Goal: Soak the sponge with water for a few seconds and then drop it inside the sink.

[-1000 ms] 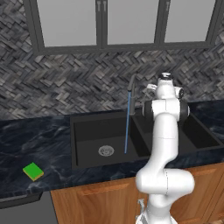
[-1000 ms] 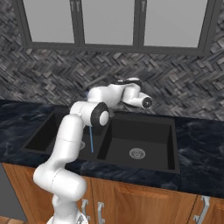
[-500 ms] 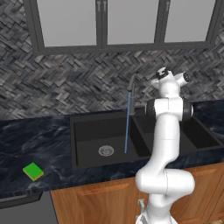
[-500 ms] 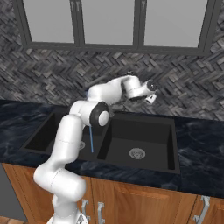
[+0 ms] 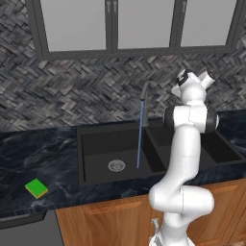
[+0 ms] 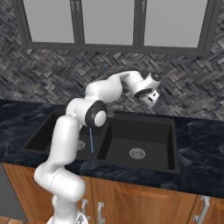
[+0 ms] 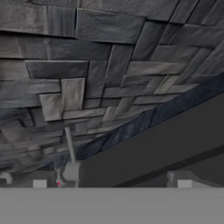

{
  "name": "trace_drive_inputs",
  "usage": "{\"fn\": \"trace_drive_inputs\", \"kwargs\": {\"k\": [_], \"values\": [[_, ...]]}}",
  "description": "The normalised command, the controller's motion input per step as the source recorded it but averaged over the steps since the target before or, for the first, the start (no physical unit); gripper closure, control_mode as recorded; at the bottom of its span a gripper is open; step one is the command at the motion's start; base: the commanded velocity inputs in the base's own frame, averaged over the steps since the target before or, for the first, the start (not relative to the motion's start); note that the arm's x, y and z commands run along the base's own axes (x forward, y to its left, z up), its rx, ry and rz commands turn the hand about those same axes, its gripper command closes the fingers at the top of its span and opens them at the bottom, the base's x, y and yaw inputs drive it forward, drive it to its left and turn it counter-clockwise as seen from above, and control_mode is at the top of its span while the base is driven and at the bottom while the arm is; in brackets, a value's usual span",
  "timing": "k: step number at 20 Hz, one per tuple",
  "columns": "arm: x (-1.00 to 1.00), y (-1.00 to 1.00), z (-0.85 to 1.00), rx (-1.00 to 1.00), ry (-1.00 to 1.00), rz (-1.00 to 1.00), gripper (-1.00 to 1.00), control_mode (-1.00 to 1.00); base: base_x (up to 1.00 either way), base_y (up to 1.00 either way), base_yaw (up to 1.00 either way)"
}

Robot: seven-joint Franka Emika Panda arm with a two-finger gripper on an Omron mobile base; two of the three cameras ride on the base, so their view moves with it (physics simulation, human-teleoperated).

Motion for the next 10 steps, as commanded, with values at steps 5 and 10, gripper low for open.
{"fn": "trace_drive_inputs", "kwargs": {"k": [5,10], "values": [[-0.77,0.0,0.0,0.0,0.0,0.0,-1.0,-1.0,0.0,0.0,0.0],[-0.79,0.0,0.0,0.0,0.0,0.02,-1.0,-1.0,0.0,0.0,0.0]]}}
